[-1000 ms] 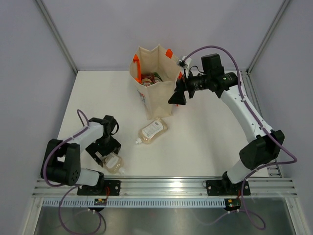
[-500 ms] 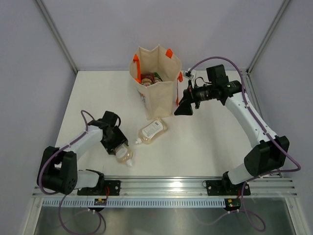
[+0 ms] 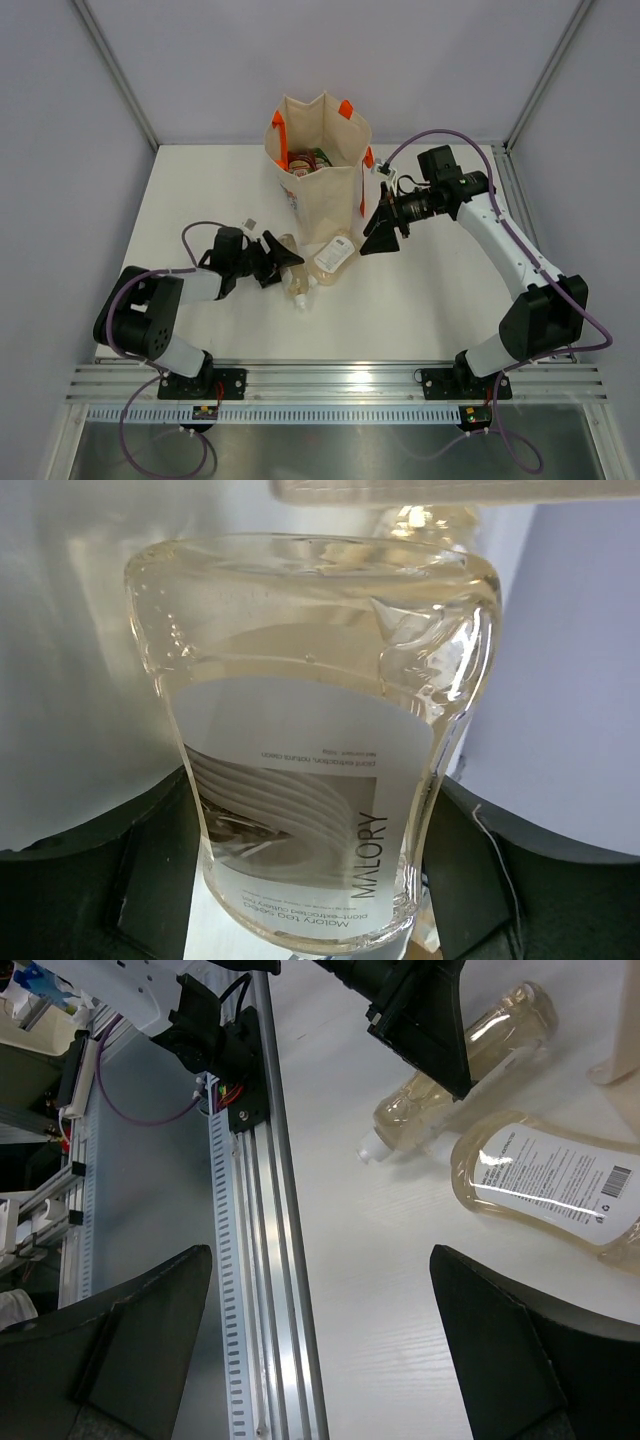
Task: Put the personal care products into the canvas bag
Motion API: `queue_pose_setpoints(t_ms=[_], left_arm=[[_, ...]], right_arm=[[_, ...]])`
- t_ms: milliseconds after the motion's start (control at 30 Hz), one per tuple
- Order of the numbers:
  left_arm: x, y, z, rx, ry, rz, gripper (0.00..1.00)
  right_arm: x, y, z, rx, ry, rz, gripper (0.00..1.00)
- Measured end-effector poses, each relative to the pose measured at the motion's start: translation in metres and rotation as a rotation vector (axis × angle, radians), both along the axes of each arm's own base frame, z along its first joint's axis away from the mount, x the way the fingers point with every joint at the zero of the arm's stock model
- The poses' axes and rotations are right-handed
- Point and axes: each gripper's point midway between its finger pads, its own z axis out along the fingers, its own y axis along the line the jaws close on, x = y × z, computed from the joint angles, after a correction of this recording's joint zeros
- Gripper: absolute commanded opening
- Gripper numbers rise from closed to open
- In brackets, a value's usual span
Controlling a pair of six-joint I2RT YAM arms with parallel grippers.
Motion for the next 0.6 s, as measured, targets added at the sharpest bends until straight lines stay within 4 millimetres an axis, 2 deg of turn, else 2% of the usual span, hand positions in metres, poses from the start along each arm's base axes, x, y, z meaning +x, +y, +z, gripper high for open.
queue_pose_setpoints(t_ms=[233, 600], left_arm=[[0.012, -0.02, 0.03, -0.146, -0.149, -0.093, 0.0], [0.008, -0.035, 0.087, -0.319, -0.295, -0.189, 0.0]], right_arm=[[-0.001, -0.001, -0.006, -0.007, 0.005, 0.001, 0.98], [0.0, -0.003, -0.011, -0.023, -0.006, -0.001, 0.98]])
